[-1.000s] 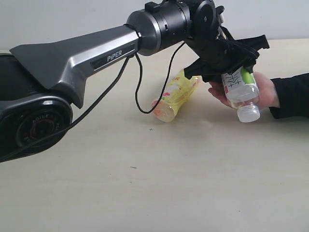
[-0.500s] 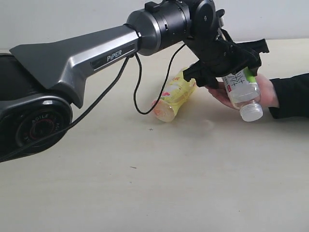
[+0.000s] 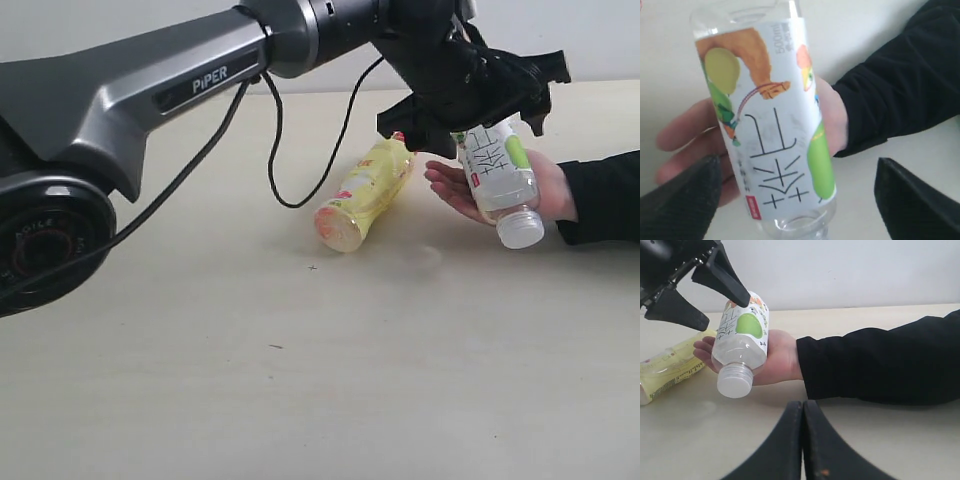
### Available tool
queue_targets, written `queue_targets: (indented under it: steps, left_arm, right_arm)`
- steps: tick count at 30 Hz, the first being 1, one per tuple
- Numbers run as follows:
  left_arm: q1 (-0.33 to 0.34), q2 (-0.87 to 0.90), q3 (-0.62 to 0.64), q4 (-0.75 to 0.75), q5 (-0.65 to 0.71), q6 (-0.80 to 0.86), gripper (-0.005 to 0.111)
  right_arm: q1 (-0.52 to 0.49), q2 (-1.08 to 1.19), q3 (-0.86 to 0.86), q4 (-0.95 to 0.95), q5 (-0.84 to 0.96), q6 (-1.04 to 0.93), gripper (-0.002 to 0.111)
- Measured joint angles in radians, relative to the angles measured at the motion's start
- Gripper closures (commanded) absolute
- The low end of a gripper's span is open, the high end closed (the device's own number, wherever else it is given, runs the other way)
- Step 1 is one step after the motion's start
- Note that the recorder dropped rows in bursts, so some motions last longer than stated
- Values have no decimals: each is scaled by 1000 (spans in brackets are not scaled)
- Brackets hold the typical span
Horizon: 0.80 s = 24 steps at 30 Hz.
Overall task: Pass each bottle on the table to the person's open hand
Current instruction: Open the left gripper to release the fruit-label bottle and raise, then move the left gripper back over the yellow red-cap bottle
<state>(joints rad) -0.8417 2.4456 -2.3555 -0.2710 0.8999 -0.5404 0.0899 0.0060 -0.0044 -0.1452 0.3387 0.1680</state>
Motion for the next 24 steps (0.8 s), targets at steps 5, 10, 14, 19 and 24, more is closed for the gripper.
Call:
queue_targets:
  steps: [5,10,14,19,24]
  left_arm:
    - [0,-48,0,-2,75,103,47]
    - [0,-89,0,-2,161,211,101]
    - [0,-103,-2,13,240,249,105]
    - [0,-111,-2,76,311,271,105]
    - [0,-141,52,120,319,297,105]
  right_arm:
    - [0,0,0,0,0,0,108]
    - [0,0,0,0,0,0,108]
    - [0,0,0,0,0,0,108]
    - [0,0,0,0,-2,0,108]
    - [0,0,0,0,-2,0,108]
